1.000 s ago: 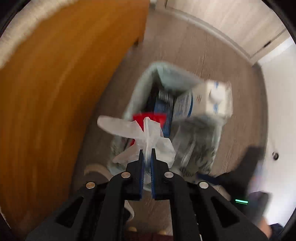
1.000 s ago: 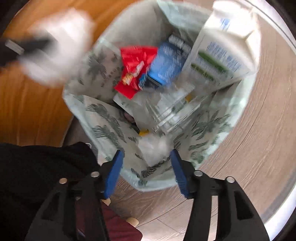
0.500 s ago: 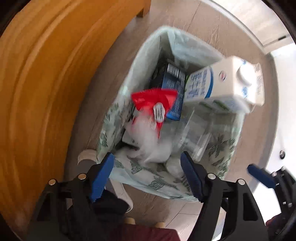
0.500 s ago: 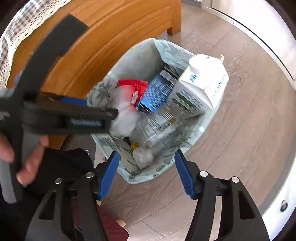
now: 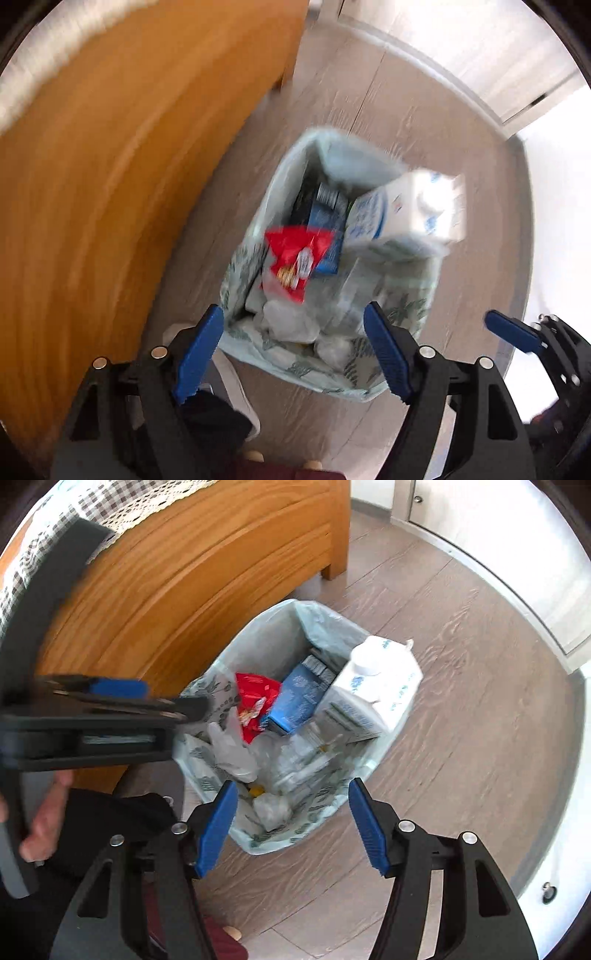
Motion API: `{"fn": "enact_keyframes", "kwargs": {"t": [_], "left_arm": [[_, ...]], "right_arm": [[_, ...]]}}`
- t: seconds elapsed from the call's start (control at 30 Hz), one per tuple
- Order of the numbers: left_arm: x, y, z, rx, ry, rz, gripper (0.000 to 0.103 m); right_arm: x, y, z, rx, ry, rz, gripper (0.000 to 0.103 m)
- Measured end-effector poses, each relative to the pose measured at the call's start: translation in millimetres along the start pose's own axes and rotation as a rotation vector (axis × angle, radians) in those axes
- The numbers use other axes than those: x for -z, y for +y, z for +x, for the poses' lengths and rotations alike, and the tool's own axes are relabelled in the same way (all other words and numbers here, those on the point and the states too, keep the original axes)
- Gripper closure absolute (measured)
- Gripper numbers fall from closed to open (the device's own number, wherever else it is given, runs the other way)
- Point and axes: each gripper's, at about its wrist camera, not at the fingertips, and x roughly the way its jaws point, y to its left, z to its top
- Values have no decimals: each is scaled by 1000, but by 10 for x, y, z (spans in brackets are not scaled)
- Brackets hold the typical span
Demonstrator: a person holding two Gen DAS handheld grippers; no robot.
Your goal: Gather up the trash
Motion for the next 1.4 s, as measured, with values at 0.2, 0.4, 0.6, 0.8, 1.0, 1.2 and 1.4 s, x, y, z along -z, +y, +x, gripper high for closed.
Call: {"fn": "enact_keyframes", "kwargs": {"t": [0.2, 0.4, 0.6, 0.8, 1.0, 1.2, 1.4], "left_arm": [[133, 164, -1291, 49, -332, 9, 28], [688, 1012, -2729, -89, -690, -55, 10], [1274, 2252, -3537, -264, -789, -302, 9], [1897, 3587, -3910, -535, -782, -517, 7], [2493, 5141, -3945, -566, -728, -825, 7], [2877, 5839, -3644, -494, -626, -983, 7], [2853, 5827, -3436, -466, -609, -929, 7]], "right_arm": [[-297, 114, -556, 104, -168, -16, 43], [-721, 779, -1336, 31, -459, -125, 42], [-1047, 1972, -1910, -165, -663, -316, 38], [-1016, 3486, -2000, -265, -707, -590, 37], [-756, 4928, -1872, -277, -693, -873, 37], [-585, 6112, -1561, -165, -696, -1091, 37], [-534, 6771, -1090, 55, -738, -1260, 38]]}}
